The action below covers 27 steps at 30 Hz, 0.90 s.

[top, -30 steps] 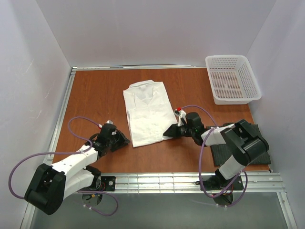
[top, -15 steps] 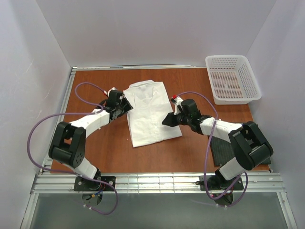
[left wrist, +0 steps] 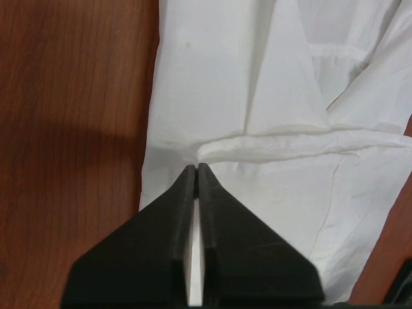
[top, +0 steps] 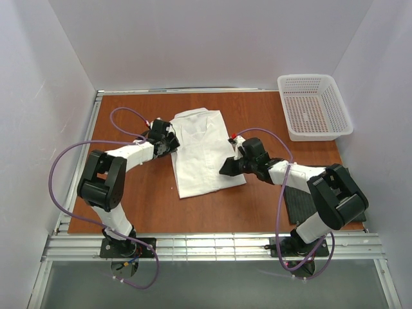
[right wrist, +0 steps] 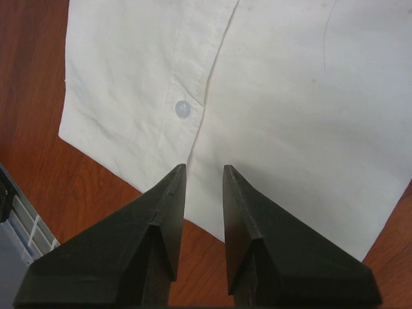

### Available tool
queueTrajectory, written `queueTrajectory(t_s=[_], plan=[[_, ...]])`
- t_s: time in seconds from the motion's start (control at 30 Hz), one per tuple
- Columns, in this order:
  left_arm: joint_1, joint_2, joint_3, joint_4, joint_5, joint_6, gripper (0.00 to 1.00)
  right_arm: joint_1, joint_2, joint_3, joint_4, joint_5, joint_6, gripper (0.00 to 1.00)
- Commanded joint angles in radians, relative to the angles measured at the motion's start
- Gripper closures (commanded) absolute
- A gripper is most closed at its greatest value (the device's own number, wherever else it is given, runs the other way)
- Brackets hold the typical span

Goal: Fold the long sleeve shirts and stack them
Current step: Fold the shirt

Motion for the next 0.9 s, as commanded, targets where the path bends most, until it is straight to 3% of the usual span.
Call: queueTrajectory(t_s=[0.0, 0.4, 0.47, 0.53, 0.67, 0.8, 0.87], plan=[[0.002, -0.005, 0.039, 0.000, -0.010, 0.038, 1.00, 0.006, 0.011, -0.027, 0.007, 0.020, -0.008, 0.78], [0.086, -0.083, -0.106, 0.104, -0.005, 0.067, 0.99, 0.008, -0.007, -0.117, 0.046, 0.029, -0.004, 0.78], [0.086, -0.088, -0.093, 0.104, -0.008, 0.083, 0.89, 0.006, -0.018, -0.113, 0.046, 0.029, -0.007, 0.78], [0.086, -0.112, -0.076, 0.106, 0.004, 0.094, 0.69, 0.008, -0.040, -0.100, 0.044, 0.024, -0.011, 0.78], [0.086, -0.182, -0.062, 0.106, 0.032, 0.104, 0.46, 0.006, -0.070, -0.067, 0.026, 0.049, -0.019, 0.78], [0.065, -0.293, -0.100, 0.110, 0.090, 0.065, 0.44, 0.000, -0.069, -0.008, 0.015, 0.053, -0.021, 0.78], [0.045, -0.328, -0.132, 0.118, 0.092, 0.042, 0.54, -0.014, -0.047, 0.043, 0.011, 0.033, -0.011, 0.78]])
